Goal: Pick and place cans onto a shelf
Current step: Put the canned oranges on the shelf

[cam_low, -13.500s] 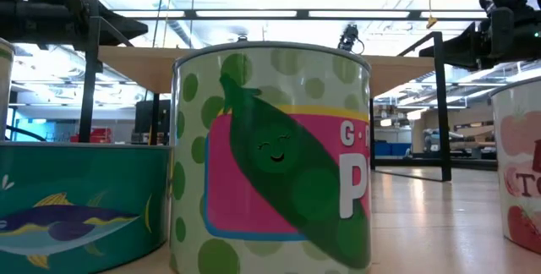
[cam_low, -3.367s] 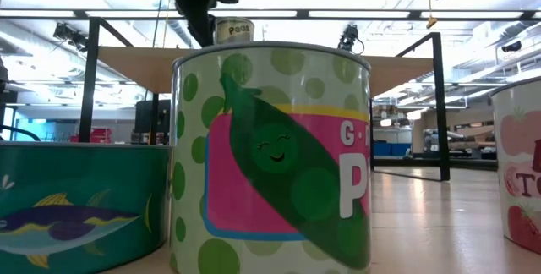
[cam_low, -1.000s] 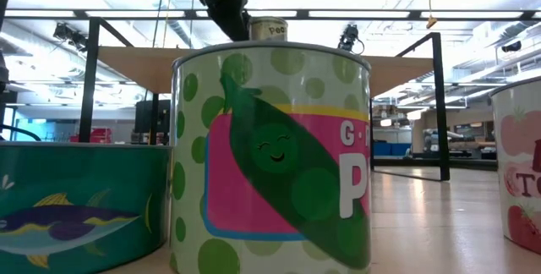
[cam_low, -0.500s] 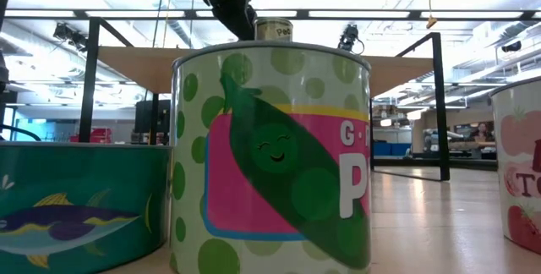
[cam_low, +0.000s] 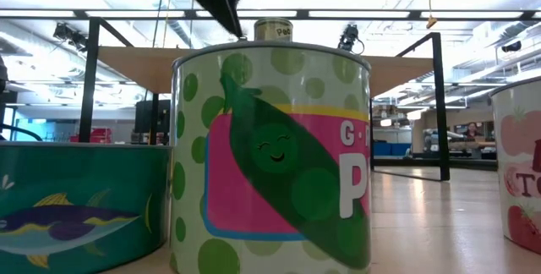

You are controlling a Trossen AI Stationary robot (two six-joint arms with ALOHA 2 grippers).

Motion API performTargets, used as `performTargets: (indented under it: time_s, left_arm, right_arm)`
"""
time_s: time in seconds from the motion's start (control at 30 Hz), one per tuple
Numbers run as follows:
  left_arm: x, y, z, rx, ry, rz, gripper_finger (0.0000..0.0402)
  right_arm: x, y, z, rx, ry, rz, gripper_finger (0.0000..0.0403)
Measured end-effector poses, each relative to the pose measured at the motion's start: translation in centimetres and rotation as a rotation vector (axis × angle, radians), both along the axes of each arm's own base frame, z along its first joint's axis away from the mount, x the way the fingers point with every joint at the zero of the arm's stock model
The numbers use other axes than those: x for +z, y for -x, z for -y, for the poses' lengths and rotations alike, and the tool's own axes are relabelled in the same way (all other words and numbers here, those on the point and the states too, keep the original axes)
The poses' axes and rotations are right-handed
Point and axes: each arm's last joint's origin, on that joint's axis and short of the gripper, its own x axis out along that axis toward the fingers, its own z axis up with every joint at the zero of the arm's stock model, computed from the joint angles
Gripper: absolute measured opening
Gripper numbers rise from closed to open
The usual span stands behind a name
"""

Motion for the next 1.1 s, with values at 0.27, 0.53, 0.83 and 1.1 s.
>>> performTargets:
  time_s: [0.27,0.53,0.83,1.1]
  left_arm:
    - [0.5,0.2,4.0,-0.042,0.379,0.048,0.0249]
    - [0.5,0.3,9.5,-0.075,0.438,0.036,0.0249]
    - [0.4,1.1,12.9,0.028,0.559,0.01,0.0249]
    - [0.3,1.6,14.1,0.08,0.538,0.004,0.0249]
  right_arm:
    - [0.0,-0.1,-0.2,0.061,-0.01,-0.001,0.0009]
    - [-0.9,-1.6,-1.0,0.219,-0.034,-0.068,0.0009]
    - [-2.7,-3.6,-4.2,0.437,-0.067,-0.223,0.0007]
    - [-4.0,-3.8,-7.6,0.526,-0.171,-0.606,0.0006]
